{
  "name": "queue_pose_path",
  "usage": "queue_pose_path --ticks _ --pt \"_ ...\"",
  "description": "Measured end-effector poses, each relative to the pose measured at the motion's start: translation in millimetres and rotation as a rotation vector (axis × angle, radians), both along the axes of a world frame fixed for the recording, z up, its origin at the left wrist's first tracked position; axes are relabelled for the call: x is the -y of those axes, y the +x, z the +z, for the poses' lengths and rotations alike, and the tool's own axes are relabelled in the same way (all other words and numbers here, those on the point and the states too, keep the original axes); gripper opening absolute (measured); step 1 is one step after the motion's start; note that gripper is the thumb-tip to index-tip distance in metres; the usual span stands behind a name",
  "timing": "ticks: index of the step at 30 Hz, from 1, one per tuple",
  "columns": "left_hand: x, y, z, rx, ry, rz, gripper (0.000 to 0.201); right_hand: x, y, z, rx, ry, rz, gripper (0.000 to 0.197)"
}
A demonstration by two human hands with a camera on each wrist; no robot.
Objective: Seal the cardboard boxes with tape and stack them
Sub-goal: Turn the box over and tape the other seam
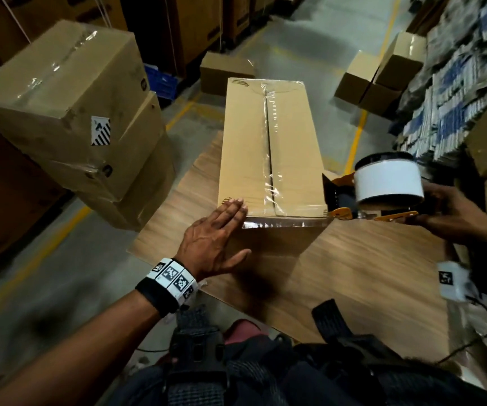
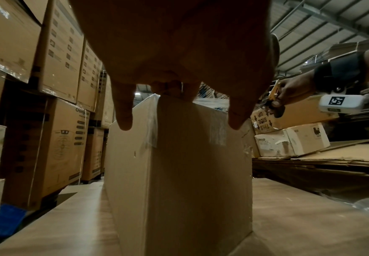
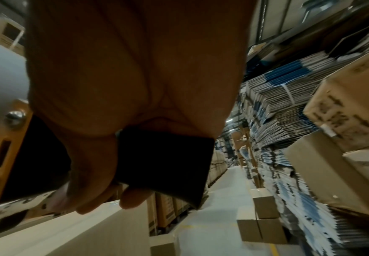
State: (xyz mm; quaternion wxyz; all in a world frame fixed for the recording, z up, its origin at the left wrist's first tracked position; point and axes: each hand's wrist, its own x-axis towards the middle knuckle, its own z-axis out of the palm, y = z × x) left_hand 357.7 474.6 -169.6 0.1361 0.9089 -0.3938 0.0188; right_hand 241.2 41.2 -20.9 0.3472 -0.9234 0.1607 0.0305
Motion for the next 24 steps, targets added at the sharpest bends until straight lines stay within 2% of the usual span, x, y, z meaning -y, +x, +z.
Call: queue_pose_path --ticks 5,8,14,17,21,24 --pt "1 -3 6 -0.002 0.002 -0.007 0.094 21 -7 -10 0.017 0.043 -0.041 0.040" --pt "1 -4 7 -0.007 0.016 0.006 0.094 23 -7 -24 -0.008 -0.020 -0.027 0.041" --pt "2 -5 10 -0.019 0.071 0.035 0.093 26 -10 -54 -0.052 0.010 0.037 0.050" --pt "6 -5 20 -0.012 0.151 0.053 0.094 19 -7 -58 -0.043 -0.020 0.019 0.040" --pt "28 -12 43 0.001 0.320 0.089 0.103 15 -7 -65 -0.046 -0.067 0.035 0.034" --pt "65 -23 51 0.026 0.284 -0.022 0.101 21 -8 -73 -0.061 -0.113 0.052 0.035"
